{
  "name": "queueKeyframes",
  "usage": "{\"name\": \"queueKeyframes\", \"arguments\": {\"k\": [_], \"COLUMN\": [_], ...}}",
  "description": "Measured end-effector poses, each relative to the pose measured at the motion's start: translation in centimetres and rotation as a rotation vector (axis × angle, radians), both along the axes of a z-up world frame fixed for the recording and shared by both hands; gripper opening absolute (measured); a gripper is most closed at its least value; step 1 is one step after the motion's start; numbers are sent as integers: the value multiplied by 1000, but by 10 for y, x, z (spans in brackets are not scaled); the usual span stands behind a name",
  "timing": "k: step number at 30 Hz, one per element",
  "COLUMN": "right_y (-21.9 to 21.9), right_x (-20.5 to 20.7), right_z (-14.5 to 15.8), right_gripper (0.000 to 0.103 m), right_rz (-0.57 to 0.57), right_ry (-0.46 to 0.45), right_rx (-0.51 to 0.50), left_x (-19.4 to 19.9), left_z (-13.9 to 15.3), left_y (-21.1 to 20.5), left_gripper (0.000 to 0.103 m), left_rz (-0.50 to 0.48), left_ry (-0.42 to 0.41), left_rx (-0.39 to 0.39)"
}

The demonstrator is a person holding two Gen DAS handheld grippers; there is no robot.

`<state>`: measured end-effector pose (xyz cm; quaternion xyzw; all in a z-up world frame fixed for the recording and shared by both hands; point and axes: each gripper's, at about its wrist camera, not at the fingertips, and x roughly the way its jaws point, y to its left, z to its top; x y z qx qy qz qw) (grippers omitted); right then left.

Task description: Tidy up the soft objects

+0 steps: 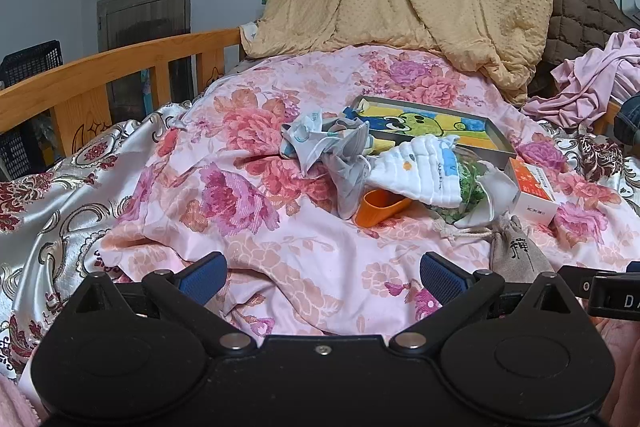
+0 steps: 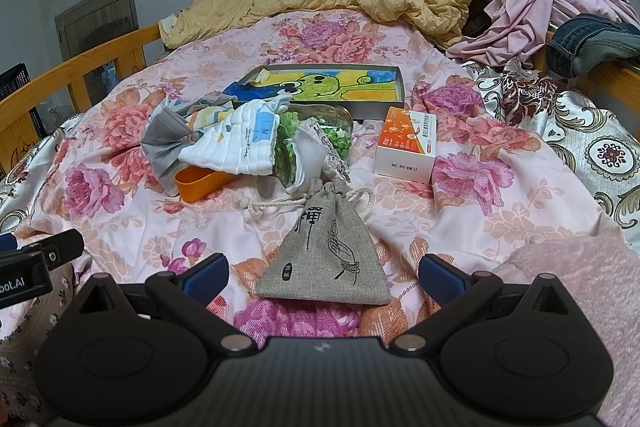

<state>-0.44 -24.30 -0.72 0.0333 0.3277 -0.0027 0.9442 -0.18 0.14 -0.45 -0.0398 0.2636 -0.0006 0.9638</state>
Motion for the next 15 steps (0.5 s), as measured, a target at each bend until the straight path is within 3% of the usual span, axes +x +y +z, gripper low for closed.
{"name": "queueKeyframes", "arguments": {"k": [6, 15], "right_y": [-1, -1], "right_x": [1, 2], "right_z": [1, 4], "right_gripper": [103, 103], "right_rz": [0, -5], "right_ry": [0, -1], "right_rx": [0, 2], "left_x": [1, 1], "left_z": [-1, -1], "left_y": [-2, 0], "left_gripper": [102, 102], "left_rz": [-11, -40], "left_ry": [30, -23], "left_rx": [18, 28]}}
